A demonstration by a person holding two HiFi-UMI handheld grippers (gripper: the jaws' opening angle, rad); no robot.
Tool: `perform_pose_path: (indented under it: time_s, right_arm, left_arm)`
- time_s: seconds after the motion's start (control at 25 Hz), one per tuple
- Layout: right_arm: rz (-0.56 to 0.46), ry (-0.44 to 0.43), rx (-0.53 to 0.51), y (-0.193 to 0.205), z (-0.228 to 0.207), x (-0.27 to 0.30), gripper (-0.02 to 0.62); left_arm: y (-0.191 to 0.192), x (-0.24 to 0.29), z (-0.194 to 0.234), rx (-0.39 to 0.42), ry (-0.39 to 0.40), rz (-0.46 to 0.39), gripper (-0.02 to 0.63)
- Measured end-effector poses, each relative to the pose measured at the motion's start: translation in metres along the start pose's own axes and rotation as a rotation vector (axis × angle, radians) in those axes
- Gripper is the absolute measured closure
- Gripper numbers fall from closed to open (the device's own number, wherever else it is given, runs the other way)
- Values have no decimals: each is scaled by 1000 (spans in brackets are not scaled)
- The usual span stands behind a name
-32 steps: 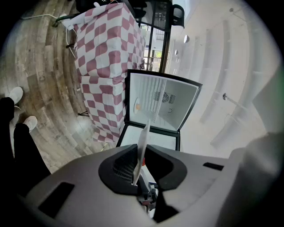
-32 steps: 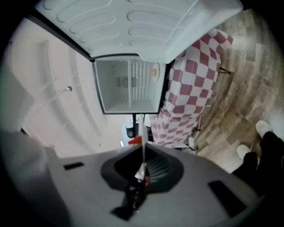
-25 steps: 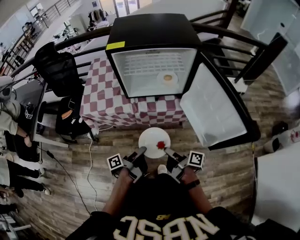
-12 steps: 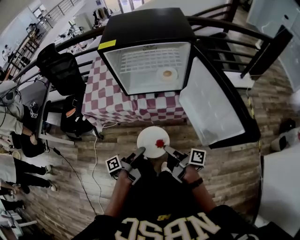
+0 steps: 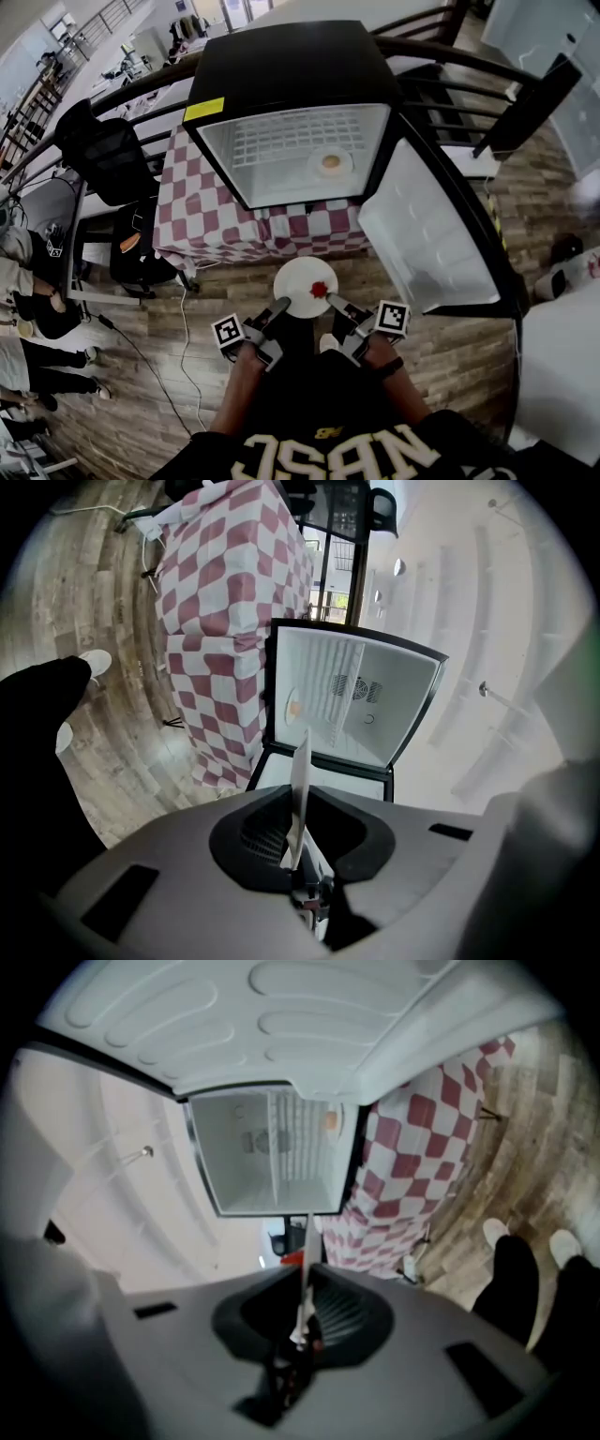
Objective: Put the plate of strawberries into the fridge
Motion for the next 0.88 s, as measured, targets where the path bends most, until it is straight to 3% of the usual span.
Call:
perform_pose_path:
  time_s: [0.48, 0.76, 0.88]
  right_arm:
    - [-74, 24, -62, -76, 52, 92, 561]
    - [-87, 135, -88, -97, 49, 134, 561]
    - [-101, 143, -78, -109, 48, 149, 561]
  left_arm:
    - [-106, 77, -41, 20, 17, 75, 558]
    - [-148, 94, -32, -12, -56, 74, 560]
    - [-161, 102, -30, -19, -63, 87, 560]
Point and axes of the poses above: the fingertips, and each gripper's own axes: x forward along the fingers, z to its left, y out of its underside, the point moved 3 cm from there along -x, backward along the fingers, and after that the axes turned 8 degrees about y, right-handed, at the moved point
